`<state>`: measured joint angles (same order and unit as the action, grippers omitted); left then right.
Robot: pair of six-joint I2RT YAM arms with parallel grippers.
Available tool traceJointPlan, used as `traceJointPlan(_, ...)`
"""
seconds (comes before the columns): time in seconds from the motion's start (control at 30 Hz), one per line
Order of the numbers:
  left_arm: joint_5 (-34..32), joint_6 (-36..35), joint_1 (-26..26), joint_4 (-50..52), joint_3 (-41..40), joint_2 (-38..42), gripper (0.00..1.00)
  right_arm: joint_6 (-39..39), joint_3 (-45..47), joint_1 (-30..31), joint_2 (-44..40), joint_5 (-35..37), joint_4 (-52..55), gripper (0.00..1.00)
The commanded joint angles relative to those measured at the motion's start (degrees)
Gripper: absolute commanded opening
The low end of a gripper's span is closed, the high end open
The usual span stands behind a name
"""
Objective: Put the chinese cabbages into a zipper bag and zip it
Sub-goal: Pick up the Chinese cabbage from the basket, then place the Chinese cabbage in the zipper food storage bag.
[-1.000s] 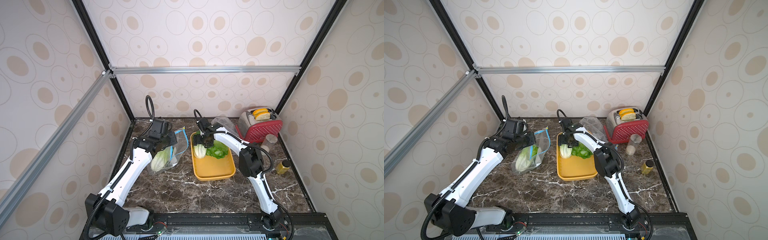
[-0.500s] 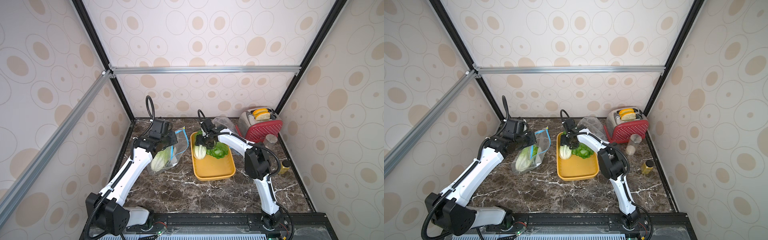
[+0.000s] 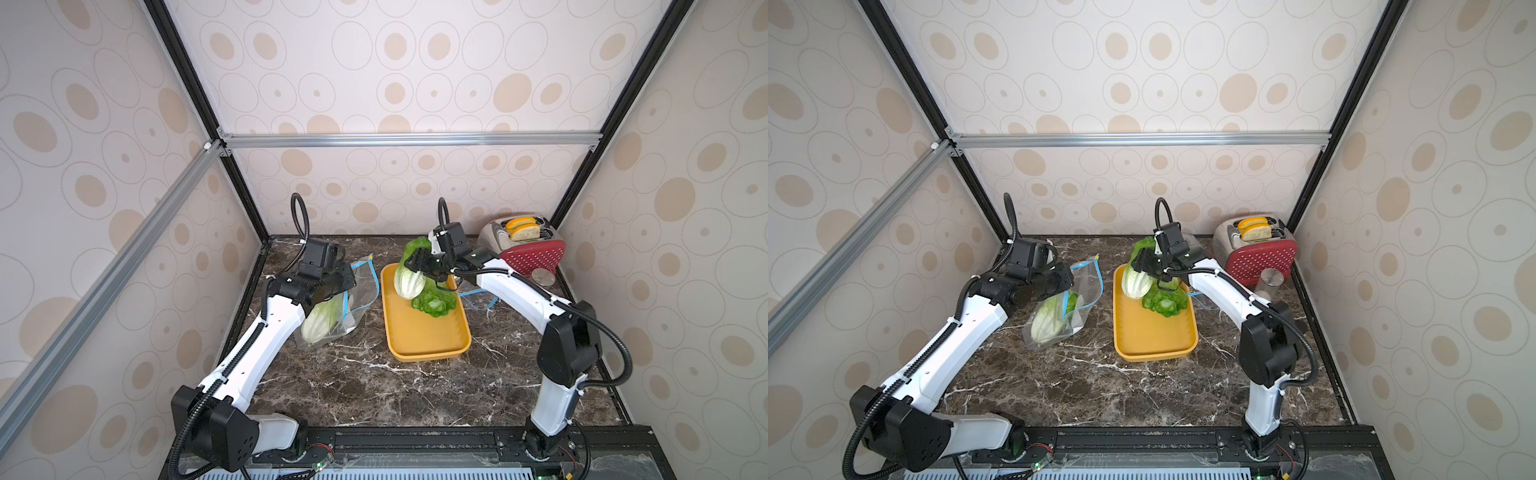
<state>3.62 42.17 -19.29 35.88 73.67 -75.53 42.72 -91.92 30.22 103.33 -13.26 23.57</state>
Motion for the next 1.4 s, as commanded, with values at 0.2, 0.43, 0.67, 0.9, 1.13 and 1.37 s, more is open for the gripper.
traceJointPlan(0.2,3.8,7.0,0.2,-2.9,4.1,-0.3,0.00,3.0,0.0,1.4,-9.9,-2.4,-3.6,0.70)
traceJointPlan(0.43,4.6,9.1,0.0,-4.3,5.3,-1.4,0.00,3.7,-7.4,6.2,-8.0,-1.8,-2.6,0.70)
traceJointPlan(0.67,4.3,10.5,-0.2,-4.7,6.1,-1.7,0.00,2.4,-15.4,10.9,-3.1,1.7,-0.7,0.70)
traceJointPlan(0.9,4.2,13.1,-0.2,-7.0,5.6,-0.7,0.00,2.9,-15.4,12.6,1.6,4.6,-3.2,0.70)
traceJointPlan(1.13,2.3,14.2,-0.2,-6.7,7.7,0.4,0.00,0.0,-9.6,13.1,0.9,13.2,-3.4,0.69)
traceJointPlan(1.37,4.7,18.0,-0.3,-11.3,7.2,0.3,0.00,-1.9,-9.5,16.3,0.9,18.3,-5.5,0.69)
